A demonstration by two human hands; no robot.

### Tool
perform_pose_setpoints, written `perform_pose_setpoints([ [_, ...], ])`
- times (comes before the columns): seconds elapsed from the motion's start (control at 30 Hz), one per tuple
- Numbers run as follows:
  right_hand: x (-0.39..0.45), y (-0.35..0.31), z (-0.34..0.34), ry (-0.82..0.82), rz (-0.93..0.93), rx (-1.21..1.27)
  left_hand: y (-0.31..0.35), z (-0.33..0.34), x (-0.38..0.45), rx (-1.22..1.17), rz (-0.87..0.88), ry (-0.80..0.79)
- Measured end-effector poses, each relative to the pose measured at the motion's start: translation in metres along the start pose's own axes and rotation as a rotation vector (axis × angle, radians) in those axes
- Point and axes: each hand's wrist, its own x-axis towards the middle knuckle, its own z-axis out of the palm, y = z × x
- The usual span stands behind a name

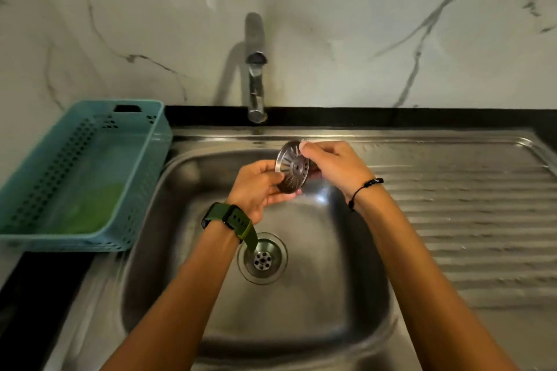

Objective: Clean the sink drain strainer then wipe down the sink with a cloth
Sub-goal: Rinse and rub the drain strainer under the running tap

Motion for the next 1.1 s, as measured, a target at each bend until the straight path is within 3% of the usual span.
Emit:
perform_pose_setpoints([
  [0.1,0.031,-0.022,0.024,0.01,-0.097,-0.106,0.001,-0.032,0.004,-0.036,0.011,0.118],
  [0.23,0.088,-0.052,0.056,0.176,-0.233,-0.366,-0.004,-0.053,0.005,-0.1,0.007,0.201],
  [0.5,0.148,-0.071,0.088,0.221,-0.318,-0.77,-0.009,-0.048,0.003,-0.102,0.03,0.209],
  [0.63,0.15,-0.071,0.087,0.161,-0.362,-0.763,-0.01,-0.044,0.003,-0.1,0.03,0.203],
  [0.73,0.152,-0.066,0.085,0.223,-0.365,-0.767,-0.008,-0.04,0.003,-0.108,0.042,0.208],
  [0.93,0.147,-0.055,0.094,0.377,-0.312,-0.539,-0.005,-0.039,-0.002,-0.109,0.063,0.22],
  [1.1,0.144,-0.053,0.099,0.407,-0.315,-0.475,-0.003,-0.043,0.0,-0.129,0.069,0.23],
])
